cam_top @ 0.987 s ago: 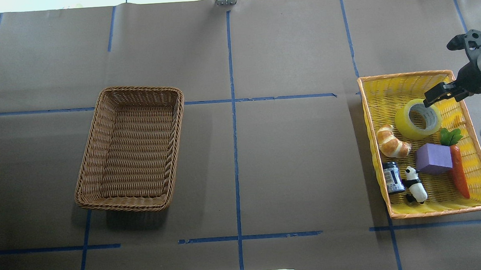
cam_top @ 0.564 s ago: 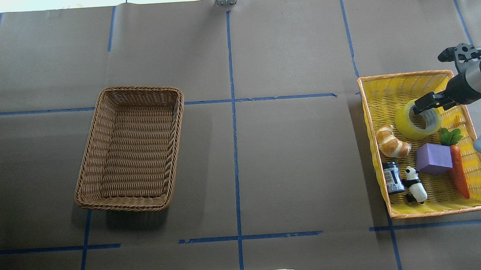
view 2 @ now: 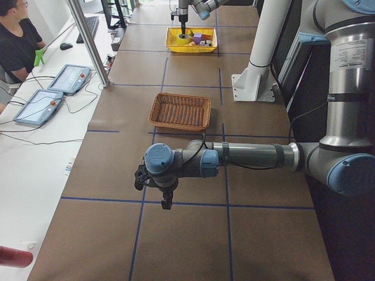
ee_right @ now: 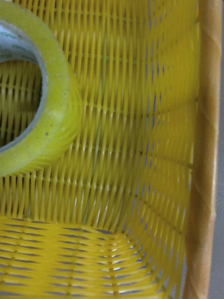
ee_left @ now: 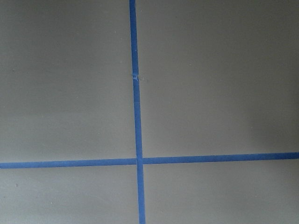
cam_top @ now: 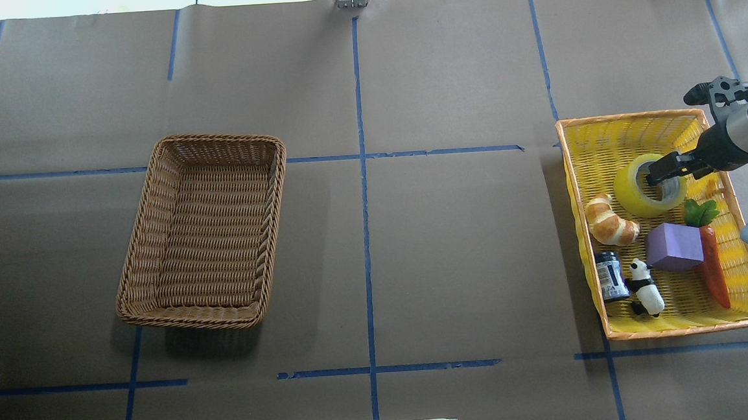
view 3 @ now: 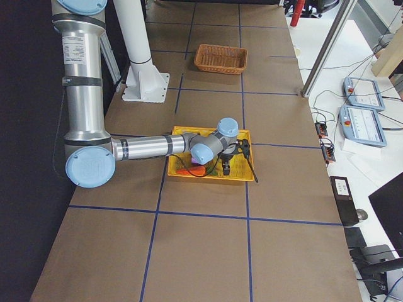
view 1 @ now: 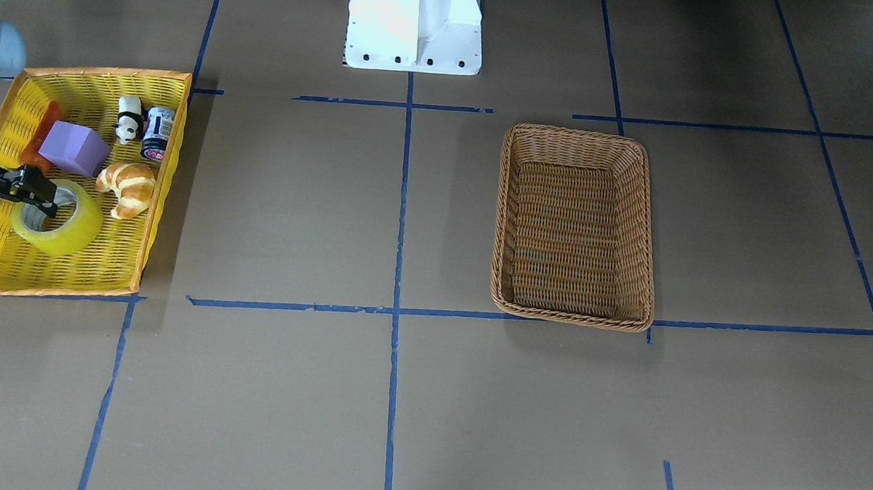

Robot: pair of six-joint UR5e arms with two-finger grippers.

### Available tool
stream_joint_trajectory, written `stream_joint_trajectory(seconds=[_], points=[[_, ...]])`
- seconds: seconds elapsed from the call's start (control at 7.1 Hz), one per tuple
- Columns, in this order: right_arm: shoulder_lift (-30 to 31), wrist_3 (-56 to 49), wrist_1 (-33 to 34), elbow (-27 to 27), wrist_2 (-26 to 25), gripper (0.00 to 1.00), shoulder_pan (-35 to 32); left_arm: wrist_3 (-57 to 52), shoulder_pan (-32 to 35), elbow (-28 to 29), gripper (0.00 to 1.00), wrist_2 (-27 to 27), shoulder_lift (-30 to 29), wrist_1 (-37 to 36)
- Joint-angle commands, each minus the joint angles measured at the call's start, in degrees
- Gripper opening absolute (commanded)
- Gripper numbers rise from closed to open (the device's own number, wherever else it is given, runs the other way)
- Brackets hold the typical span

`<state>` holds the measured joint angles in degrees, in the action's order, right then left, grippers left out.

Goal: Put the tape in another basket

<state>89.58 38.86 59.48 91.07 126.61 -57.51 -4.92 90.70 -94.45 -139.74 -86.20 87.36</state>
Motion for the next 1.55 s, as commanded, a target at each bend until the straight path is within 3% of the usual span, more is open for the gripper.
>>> stream_joint_trajectory(seconds=[0.0,0.14,0.28,0.7,1.13,1.41], points=[[0.2,0.3,0.0,0.0,-0.2,0.42,0.3,0.0,0.0,0.0,1.00,-0.3,0.0,0.0],[0.2,0.3,0.0,0.0,-0.3,0.16,0.3,0.1,0.0,0.1,1.00,-2.2,0.0,0.0],[0.2,-0.1,0.0,0.1,-0.3,0.02,0.3,0.0,0.0,0.0,1.00,-2.4,0.1,0.1],[0.1,-0.2,0.0,1.5,1.4,0.00,-0.1,0.1,0.0,-0.8,1.00,-2.4,0.1,0.0],[0.5,0.4,0.1,8.5,4.3,0.00,-6.5,0.0,0.1,-2.0,1.00,-2.4,0.1,0.1],[-2.4,9.6,-0.6,9.5,5.8,0.00,-6.4,-0.1,-0.2,-3.3,1.00,-2.4,-0.4,0.2]])
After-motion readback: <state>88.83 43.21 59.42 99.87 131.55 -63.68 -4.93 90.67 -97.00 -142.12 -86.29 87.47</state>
